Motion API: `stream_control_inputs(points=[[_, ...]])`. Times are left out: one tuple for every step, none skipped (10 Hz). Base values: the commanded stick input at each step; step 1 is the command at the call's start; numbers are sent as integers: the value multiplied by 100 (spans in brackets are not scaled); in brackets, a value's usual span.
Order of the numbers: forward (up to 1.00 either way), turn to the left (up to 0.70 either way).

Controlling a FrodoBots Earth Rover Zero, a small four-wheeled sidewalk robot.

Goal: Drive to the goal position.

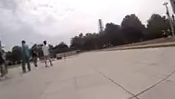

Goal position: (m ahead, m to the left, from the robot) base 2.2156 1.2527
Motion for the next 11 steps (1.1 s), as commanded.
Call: stream_control_inputs(points=[[70,23],[70,26],[70,28],[70,0],[70,0],[70,0],[70,0],[70,0],[70,0],[70,0],[70,0]])
